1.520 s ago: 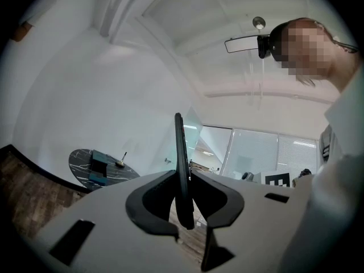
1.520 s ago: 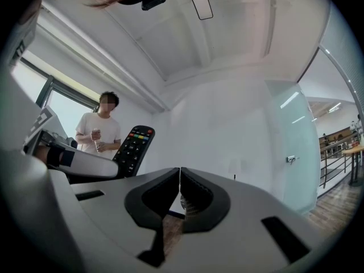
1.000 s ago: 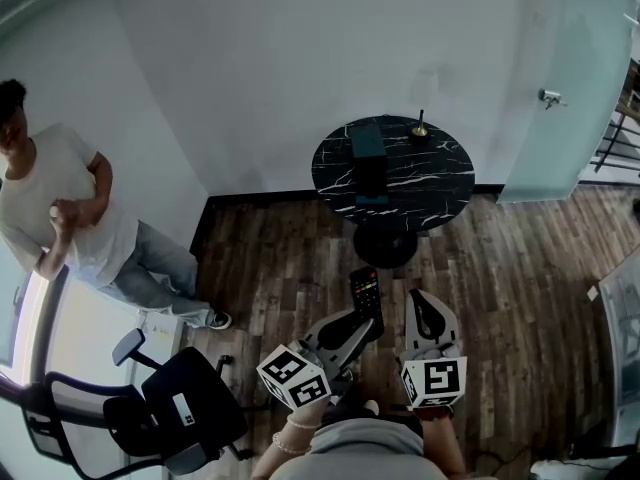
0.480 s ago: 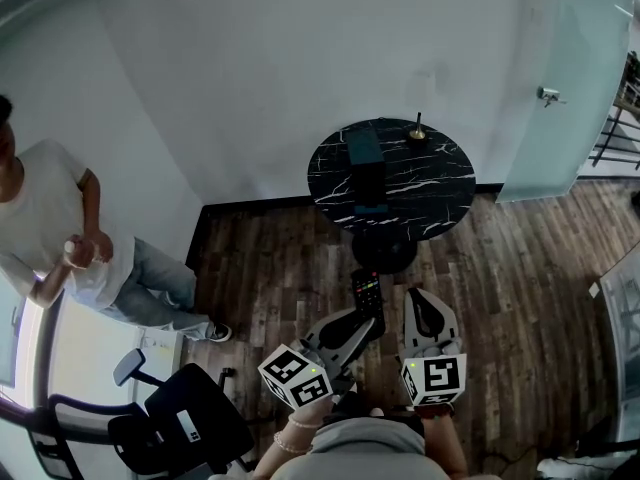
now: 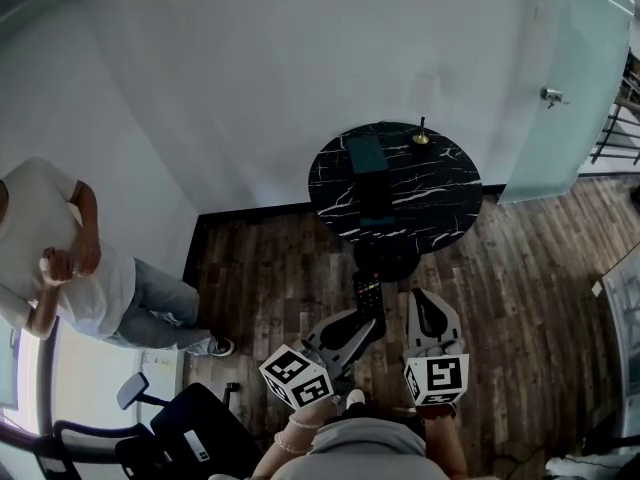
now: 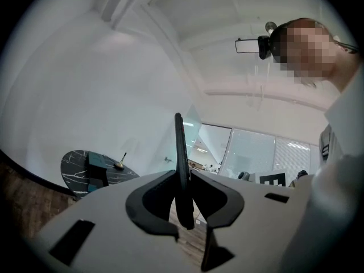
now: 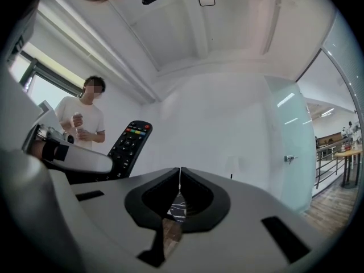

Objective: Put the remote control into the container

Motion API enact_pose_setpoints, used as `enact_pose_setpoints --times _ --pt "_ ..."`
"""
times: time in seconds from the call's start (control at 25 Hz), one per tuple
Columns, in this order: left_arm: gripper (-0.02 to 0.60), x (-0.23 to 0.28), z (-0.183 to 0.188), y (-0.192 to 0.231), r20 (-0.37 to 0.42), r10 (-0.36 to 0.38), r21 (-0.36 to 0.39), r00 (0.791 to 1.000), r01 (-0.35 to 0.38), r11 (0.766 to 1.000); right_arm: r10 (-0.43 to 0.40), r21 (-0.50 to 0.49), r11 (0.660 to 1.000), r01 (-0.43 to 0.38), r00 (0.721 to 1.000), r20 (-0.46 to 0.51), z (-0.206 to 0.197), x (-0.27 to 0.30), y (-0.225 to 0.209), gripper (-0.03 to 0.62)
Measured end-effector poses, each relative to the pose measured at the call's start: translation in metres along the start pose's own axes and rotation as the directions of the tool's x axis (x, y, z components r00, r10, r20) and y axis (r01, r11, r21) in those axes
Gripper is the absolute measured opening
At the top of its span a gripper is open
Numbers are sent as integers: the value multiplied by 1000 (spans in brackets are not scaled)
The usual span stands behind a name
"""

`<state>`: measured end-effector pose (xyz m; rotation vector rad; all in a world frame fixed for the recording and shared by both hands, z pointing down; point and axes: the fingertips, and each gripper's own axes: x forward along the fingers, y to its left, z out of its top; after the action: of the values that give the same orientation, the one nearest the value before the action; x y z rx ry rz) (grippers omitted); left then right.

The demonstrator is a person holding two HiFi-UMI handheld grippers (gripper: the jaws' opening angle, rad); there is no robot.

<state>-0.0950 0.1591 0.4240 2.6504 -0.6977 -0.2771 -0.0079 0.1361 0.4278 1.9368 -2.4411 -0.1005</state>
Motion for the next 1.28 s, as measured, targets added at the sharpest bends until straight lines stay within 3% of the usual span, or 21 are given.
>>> enact_pose_setpoints --times 0.64,1.28 --pt "87 25 21 65 -34 -77 -40 996 75 996 -66 -26 998 65 997 -38 -6 69 4 13" --pt "87 97 43 119 -24 20 -35 1000 -20 999 8 -8 1000 -8 999 -35 -6 153 -49 12"
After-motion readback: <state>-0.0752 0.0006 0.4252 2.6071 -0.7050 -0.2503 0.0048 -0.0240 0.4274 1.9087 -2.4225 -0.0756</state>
